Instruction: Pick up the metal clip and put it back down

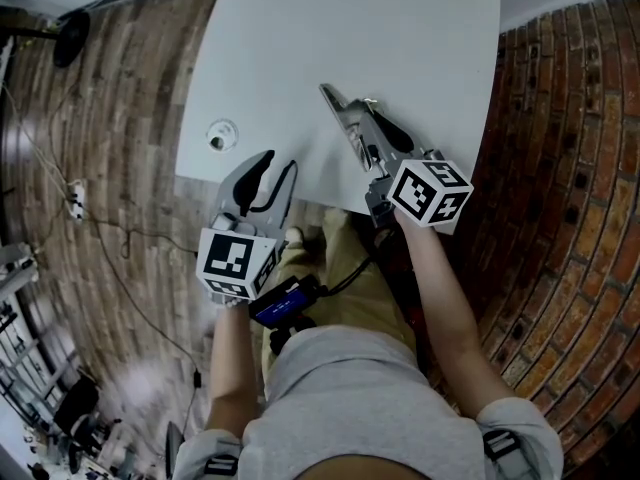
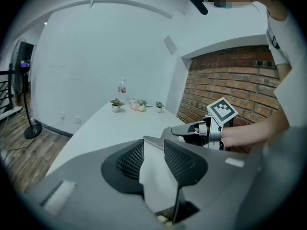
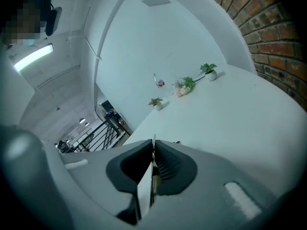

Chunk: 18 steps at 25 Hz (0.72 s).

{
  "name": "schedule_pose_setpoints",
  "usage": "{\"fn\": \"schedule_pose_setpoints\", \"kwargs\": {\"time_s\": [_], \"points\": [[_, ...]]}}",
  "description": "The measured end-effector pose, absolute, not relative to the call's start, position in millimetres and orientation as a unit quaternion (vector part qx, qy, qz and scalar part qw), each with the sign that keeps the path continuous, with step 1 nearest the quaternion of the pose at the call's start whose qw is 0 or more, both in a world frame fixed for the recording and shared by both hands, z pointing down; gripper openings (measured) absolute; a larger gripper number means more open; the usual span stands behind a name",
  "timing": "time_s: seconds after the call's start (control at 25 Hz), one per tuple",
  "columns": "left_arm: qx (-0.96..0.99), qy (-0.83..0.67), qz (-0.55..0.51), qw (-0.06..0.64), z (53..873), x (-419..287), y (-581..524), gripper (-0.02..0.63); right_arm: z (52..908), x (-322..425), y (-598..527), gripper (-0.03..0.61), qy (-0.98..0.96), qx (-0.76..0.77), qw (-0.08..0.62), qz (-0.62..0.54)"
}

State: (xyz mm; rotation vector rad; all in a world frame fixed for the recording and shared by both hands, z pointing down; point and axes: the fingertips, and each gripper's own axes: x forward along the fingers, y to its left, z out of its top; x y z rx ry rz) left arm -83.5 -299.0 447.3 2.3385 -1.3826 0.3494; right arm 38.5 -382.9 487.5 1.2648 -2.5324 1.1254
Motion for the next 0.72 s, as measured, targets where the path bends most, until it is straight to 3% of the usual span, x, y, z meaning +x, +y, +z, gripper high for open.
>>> {"fn": "schedule_pose_setpoints", "kwargs": {"time_s": [0.72], "points": [[0.888, -0.416, 0.076, 0.181, 387.1, -52.3, -269.9, 0.202, 370.4, 29.4, -323.0, 0.017, -0.869, 0.359, -0.056, 0.335]]}}
